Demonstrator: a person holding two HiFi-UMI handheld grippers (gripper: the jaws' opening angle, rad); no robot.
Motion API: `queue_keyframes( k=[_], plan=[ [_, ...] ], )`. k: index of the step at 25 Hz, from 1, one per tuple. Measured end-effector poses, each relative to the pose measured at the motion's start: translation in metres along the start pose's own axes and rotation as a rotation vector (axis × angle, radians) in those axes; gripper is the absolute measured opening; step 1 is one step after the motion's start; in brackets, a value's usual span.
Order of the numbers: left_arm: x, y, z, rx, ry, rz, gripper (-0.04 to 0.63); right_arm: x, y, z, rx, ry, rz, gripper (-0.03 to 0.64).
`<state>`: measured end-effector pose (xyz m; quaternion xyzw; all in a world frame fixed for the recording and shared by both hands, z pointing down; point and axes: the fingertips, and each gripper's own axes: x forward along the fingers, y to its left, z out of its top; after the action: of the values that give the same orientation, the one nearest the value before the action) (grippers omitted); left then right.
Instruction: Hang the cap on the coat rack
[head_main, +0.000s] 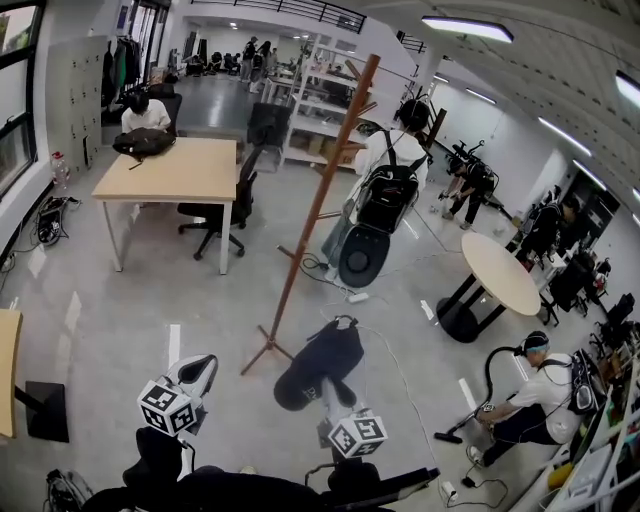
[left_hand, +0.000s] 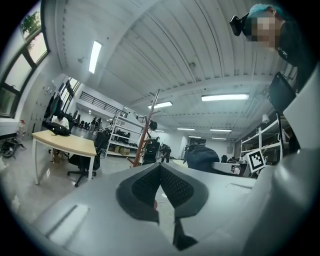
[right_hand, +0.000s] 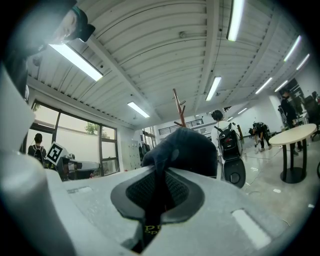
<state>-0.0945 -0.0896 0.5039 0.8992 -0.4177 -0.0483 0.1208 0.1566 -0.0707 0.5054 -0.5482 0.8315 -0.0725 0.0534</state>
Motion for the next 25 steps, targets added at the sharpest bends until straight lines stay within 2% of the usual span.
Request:
queue_keyframes(
  k=[11, 25],
  plan=[
    [0.035, -0.002, -0.003, 0.009, 0.038, -0.001, 0.002, 0.015, -0.022, 0.003, 0.016, 0.011, 0.021, 0.012],
    [0.084, 0.029, -0.007, -0.006, 0.067, -0.017, 0.003, 0.062, -0.04, -0.003, 0.011, 0.021, 0.029, 0.012]
  ],
)
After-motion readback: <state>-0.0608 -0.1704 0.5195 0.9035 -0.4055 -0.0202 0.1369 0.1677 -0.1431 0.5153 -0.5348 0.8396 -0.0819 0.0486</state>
